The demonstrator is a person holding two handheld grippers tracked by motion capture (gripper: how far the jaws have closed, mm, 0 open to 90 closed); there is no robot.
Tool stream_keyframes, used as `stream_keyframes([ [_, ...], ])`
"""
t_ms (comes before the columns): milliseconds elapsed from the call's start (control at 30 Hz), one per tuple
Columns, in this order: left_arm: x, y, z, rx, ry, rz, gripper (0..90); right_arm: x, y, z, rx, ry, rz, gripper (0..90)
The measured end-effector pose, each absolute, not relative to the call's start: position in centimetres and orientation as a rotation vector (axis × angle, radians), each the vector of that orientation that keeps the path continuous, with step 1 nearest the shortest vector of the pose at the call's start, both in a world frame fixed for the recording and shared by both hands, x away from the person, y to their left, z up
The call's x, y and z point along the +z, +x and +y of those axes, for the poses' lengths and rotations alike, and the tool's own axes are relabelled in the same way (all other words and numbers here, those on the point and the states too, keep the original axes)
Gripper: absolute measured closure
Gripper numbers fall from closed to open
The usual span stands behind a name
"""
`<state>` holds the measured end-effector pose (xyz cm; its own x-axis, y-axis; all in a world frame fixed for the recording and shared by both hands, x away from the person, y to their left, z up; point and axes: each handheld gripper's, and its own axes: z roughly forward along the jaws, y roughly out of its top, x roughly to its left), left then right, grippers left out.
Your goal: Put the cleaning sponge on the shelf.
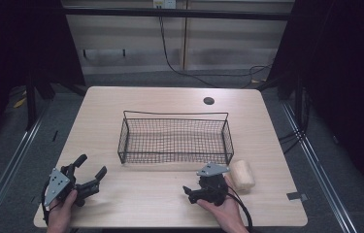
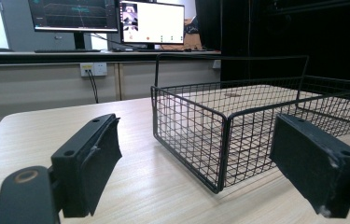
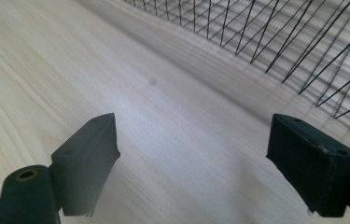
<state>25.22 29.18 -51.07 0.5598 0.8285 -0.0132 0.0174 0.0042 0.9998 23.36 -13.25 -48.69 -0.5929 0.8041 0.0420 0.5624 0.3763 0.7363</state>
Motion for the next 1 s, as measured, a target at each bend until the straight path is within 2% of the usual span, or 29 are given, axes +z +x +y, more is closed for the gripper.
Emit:
stream_keyframes([
  [433, -51.1, 25.2, 29.2, 0.748, 1.438, 0.776, 15.7, -47.4, 23.3, -14.2, 1.115, 1.222, 2.318, 17.0],
  [700, -51.1, 25.2, 29.2, 0.749, 1.438, 0.775, 15.7, -46.6, 23.4, -14.6, 1.175, 1.237, 2.366, 24.3],
  [733, -51.1, 25.2, 29.2, 0.748, 1.438, 0.776, 15.7, -46.3, 23.4, -14.7, 1.174, 1.242, 2.389, 27.6],
  [1000, -51.1, 25.2, 29.2, 0.749, 1.438, 0.775, 15.7, -44.9, 23.5, -15.3, 1.173, 1.356, 2.441, 31.3],
])
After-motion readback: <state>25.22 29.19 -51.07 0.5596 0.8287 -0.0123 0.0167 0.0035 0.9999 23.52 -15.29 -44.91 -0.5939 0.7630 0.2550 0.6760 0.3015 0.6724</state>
